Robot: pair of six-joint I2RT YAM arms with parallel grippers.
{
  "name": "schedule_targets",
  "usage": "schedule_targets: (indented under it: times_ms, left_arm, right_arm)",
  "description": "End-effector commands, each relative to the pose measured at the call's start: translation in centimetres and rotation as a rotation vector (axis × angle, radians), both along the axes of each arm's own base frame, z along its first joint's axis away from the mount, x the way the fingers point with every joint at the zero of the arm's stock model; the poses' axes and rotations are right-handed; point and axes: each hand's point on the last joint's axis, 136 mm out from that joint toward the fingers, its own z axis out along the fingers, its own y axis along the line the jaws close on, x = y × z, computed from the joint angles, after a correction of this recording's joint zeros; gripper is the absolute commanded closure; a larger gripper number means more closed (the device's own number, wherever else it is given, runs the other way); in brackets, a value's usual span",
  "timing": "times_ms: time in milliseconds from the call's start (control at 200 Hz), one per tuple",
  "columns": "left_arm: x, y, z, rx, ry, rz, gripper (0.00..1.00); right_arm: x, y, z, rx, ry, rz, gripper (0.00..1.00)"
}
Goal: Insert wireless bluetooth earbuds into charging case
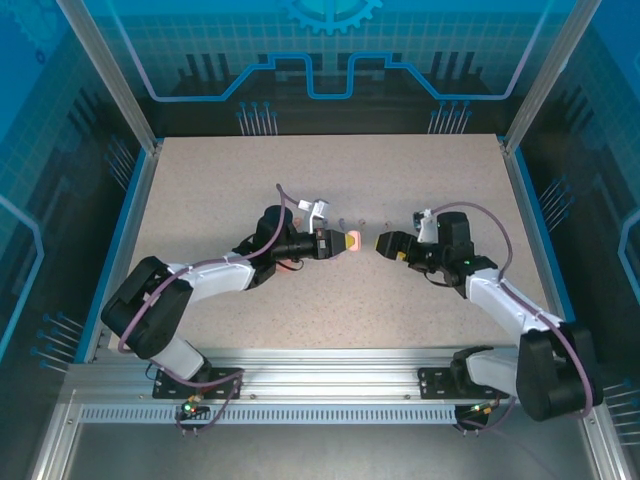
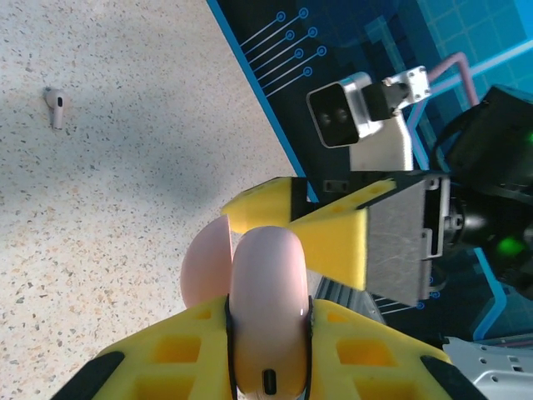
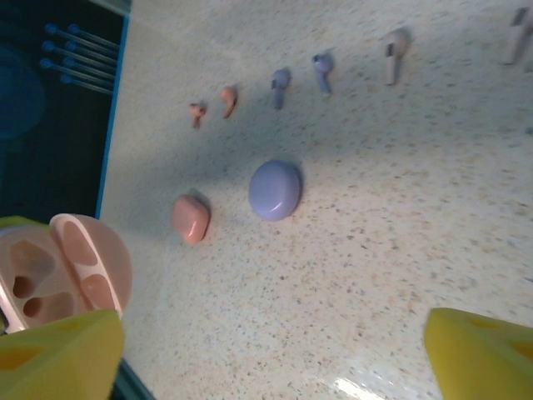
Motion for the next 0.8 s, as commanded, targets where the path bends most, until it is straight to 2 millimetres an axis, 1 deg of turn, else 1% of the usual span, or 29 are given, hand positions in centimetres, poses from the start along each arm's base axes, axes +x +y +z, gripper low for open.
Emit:
schedule_targets:
  times_ms: [0, 35, 80, 100, 165, 275, 380, 620, 795]
  left_arm:
    - [0.5, 0.1, 2.9, -0.051, -0.063, 0.012, 1.0]
    - [0.5, 0.1, 3.0, -0.053, -0.064, 0.013, 1.0]
    - [0.5, 0.1, 3.0, -0.054, -0.06, 0.014, 1.0]
    - [0.5, 0.1, 3.1, -0.056, -0.064, 0.015, 1.0]
    - [0.5, 0.2, 3.1, -0.057, -0.062, 0.017, 1.0]
    - [0.5, 0.1, 3.2, -0.057, -0.06, 0.015, 1.0]
    - [0.5, 0.1, 3.1, -0.057, -0.059, 0.016, 1.0]
    - [0.7, 0.0, 3.3, -0.06, -0.06, 0.016, 1.0]
    - [0.7, 0.0, 3.3, -0.06, -0.059, 0.015, 1.0]
  right_arm:
    - [0.6, 1.6, 1.6, 0.14, -0.054, 0.071, 0.22]
    - [0.7, 1.9, 1.6, 0.157, -0.056, 0.083, 0.28]
    - [0.6, 2.2, 1.4, 0.171, -0.05, 0.103, 0.33]
    - [0.7, 2.4, 1.8, 0.18, -0.075, 0.115, 0.36]
    - [0.6, 2.7, 2.0, 0.192, -0.091, 0.142, 0.4]
    - [0.1, 3.0, 2.5, 0.202, -0.115, 0.176, 0.42]
    - [-0.2, 3.4, 2.6, 0.201, -0.12, 0.193, 0.43]
    - [-0.4, 4.5, 3.1, 0.202, -0.129, 0.226, 0.52]
    - [-0.3, 5.2, 3.3, 0.201, -0.134, 0.243, 0.54]
